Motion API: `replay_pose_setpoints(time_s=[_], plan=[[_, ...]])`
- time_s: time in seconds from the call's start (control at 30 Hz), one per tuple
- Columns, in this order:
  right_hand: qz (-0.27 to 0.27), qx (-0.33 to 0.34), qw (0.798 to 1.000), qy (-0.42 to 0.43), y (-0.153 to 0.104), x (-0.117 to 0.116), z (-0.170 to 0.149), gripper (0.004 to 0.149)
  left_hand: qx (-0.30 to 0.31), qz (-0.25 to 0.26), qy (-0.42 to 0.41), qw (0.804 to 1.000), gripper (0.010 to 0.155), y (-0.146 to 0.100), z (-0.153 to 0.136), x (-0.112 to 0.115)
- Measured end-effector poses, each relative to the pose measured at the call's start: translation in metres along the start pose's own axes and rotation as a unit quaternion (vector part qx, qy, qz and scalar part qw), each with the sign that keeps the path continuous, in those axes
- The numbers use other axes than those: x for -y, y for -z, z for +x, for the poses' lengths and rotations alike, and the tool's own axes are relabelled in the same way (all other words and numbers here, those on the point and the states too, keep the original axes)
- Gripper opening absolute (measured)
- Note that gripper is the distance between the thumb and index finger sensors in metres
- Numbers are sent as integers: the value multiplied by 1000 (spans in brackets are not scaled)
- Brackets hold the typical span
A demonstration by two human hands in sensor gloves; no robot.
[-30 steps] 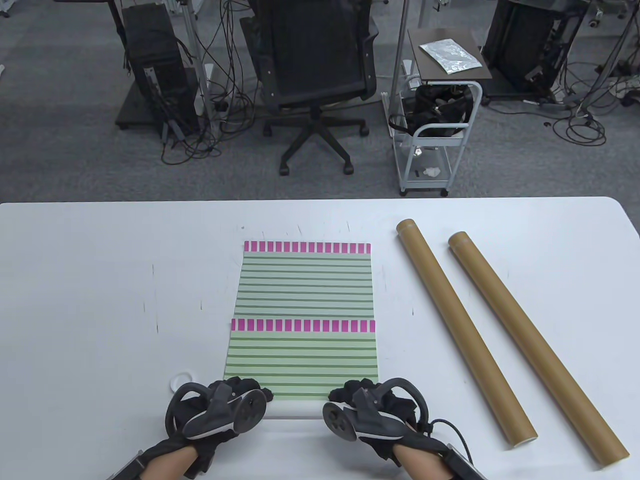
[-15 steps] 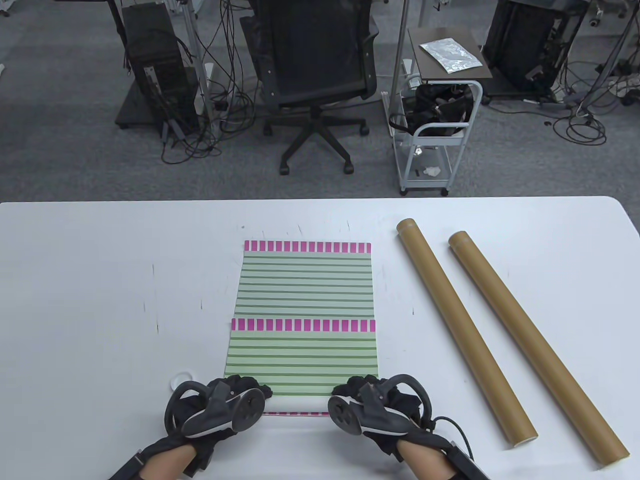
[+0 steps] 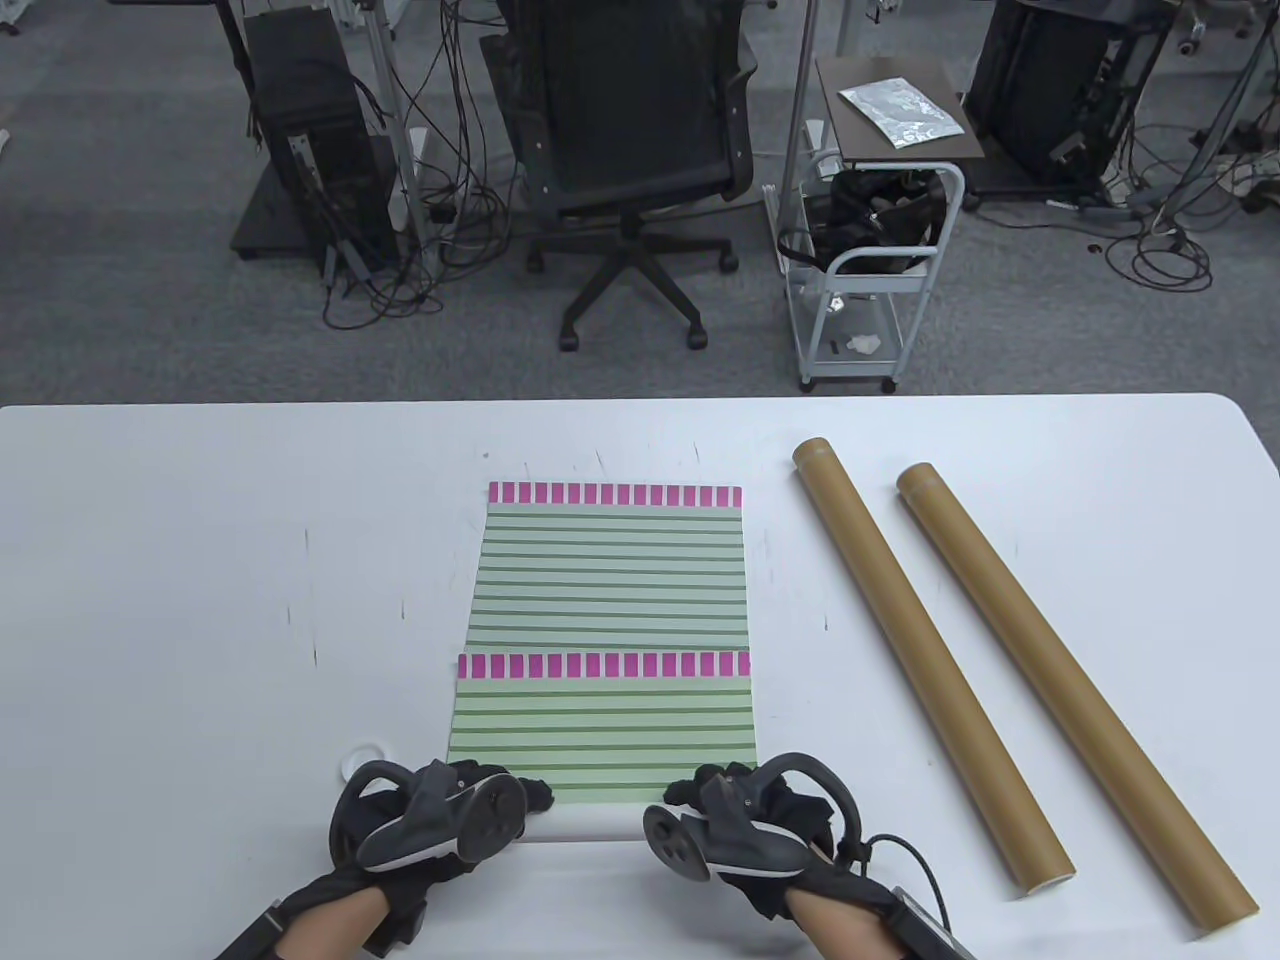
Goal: Roll up mouse pads and store in mailing tubes
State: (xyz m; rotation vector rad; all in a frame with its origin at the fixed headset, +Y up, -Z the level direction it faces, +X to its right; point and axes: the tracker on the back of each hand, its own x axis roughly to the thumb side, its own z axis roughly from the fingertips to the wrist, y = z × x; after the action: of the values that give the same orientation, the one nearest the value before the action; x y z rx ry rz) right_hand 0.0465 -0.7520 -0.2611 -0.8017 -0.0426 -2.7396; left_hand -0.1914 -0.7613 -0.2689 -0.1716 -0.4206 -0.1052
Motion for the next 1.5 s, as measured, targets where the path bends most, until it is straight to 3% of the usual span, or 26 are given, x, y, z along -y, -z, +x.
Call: replay_pose_setpoints(time_s=[0.13,0.53,0.63,0.83,1.0,1.13,1.23,1.5], plan=[[1,-2,1000,1,2,-1,0,48,8,57,71,996,52,-12,1,-7],[31,-17,999,19,3,3,-8,50,0,8,21,1000,46,4,-2,-3],[-3,-22,1000,-2,-1,10,-9,51,-13,-9,11,1000,46,10,-4,-2],[-2,-27,1000,-11,3,5,-5,47,-28,-53,13,998,45,19,-3,-11],[5,-34,999,6,5,2,-8,48,-41,-34,20,998,44,18,1,-15],[10,-39,999,20,5,-1,-10,49,-25,-34,-19,999,55,15,-3,-7],[15,-48,997,58,6,-6,-15,50,-25,8,14,1000,53,13,-6,-3],[41,-43,995,83,6,-3,-26,52,-35,-3,24,999,48,15,0,0]])
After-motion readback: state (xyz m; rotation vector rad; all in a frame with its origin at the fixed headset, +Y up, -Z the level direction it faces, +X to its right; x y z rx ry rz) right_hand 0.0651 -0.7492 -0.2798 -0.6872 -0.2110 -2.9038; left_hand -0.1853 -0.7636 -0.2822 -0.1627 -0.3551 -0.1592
